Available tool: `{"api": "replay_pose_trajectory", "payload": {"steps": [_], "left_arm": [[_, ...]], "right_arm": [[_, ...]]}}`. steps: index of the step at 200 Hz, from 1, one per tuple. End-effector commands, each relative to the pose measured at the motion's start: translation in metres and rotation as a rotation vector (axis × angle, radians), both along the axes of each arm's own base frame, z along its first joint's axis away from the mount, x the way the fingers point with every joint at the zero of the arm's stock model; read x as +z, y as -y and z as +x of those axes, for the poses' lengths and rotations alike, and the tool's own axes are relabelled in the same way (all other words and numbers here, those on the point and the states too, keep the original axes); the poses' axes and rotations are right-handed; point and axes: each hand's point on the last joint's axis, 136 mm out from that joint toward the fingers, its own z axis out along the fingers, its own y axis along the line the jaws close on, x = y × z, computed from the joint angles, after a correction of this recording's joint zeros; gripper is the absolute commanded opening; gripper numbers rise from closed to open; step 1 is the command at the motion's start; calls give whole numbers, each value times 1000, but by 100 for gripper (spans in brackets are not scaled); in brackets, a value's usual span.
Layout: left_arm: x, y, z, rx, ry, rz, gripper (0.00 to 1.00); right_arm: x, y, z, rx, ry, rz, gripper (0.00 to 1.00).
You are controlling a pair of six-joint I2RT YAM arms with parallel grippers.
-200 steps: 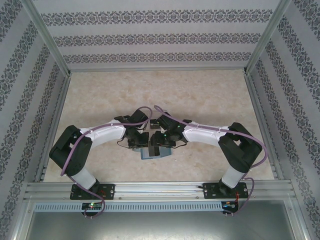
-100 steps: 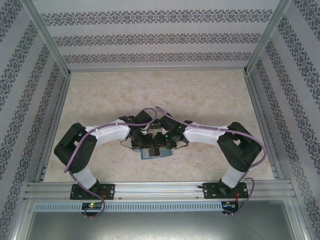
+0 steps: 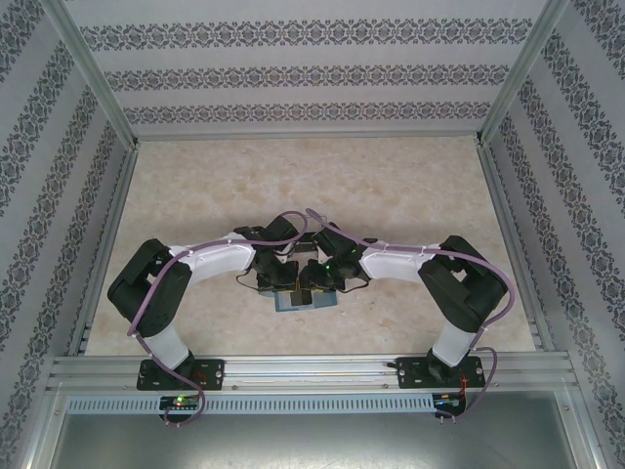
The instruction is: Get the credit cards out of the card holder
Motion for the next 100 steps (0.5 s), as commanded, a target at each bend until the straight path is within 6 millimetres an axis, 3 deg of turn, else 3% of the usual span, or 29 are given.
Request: {"api": "replay_pose_trajectory", "payload": {"steps": [1, 100], "left_arm": [[-12, -12, -11, -12, -43, 77, 0], [-11, -12, -10, -11, -42, 81, 0]], "right_arm": [[1, -6, -1, -7, -26, 81, 29], [14, -5, 2, -32, -14, 195, 11]]}}
